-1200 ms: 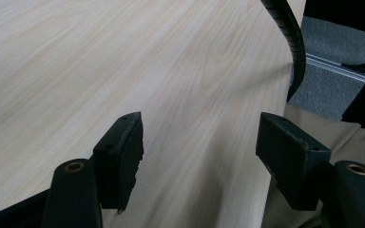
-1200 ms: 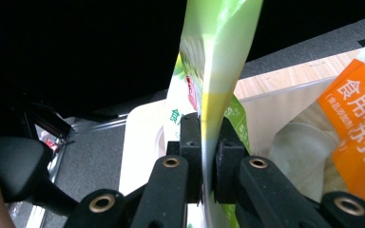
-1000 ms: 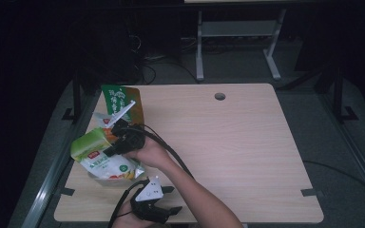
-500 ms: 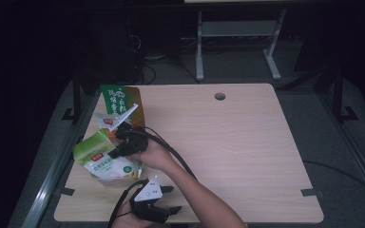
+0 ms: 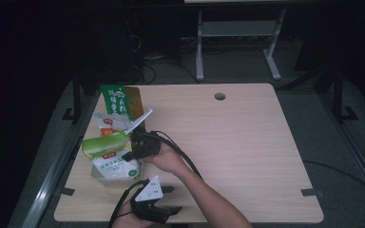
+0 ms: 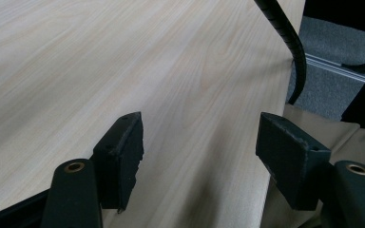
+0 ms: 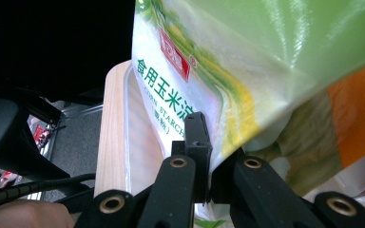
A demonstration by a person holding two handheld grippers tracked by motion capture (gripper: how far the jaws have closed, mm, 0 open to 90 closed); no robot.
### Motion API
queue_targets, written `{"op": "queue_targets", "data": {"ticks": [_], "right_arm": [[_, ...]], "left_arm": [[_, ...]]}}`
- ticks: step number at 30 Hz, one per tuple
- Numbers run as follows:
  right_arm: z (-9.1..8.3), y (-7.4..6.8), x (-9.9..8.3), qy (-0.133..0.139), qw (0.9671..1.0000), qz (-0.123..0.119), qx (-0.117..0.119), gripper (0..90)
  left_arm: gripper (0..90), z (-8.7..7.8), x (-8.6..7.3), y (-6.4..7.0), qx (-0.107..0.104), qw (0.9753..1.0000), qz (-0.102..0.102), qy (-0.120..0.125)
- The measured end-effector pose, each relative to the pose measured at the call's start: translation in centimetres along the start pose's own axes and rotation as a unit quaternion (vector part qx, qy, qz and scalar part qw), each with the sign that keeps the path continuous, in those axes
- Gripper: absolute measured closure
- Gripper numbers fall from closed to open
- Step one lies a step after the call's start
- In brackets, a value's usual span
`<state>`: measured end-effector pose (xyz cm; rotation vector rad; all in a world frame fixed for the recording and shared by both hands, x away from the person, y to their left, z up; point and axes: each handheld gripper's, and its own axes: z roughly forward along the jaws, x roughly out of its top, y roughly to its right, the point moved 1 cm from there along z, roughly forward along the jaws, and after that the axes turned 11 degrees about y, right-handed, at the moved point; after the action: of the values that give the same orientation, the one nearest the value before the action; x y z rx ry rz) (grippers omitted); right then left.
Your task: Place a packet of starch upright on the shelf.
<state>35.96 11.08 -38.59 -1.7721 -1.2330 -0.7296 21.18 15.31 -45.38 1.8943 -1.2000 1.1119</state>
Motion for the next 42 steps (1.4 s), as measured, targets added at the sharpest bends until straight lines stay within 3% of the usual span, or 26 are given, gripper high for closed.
{"op": "queue_targets", "data": {"ticks": [4, 7, 11, 22, 42], "right_arm": [[-0.1, -0.1, 0.1, -0.004, 1.0000, -0.006, -0.002, 87.3], [-0.5, -0.1, 0.1, 0.004, 1.0000, -0.007, 0.004, 81.6], [-1.6, -0.1, 0.3, 0.021, 0.9998, 0.000, 0.002, 73.0], [-4.9, 0.4, -0.4, 0.036, 0.9992, 0.003, -0.013, 57.8], [-11.3, 2.3, -4.1, 0.040, 0.9951, 0.032, -0.085, 43.2]], "left_arm": [[32.7, -0.1, 0.0, 0.0, 0.002, 1.0000, 0.000, 0.002], [32.6, -0.1, 0.1, -0.2, 0.003, 1.0000, 0.002, 0.001], [32.1, -0.1, 0.2, -0.3, 0.006, 1.0000, 0.002, 0.004], [29.6, -0.4, 0.5, -1.0, 0.019, 0.9998, -0.002, 0.007], [28.0, -0.1, 0.7, -1.1, 0.022, 0.9997, -0.002, 0.008]]}}
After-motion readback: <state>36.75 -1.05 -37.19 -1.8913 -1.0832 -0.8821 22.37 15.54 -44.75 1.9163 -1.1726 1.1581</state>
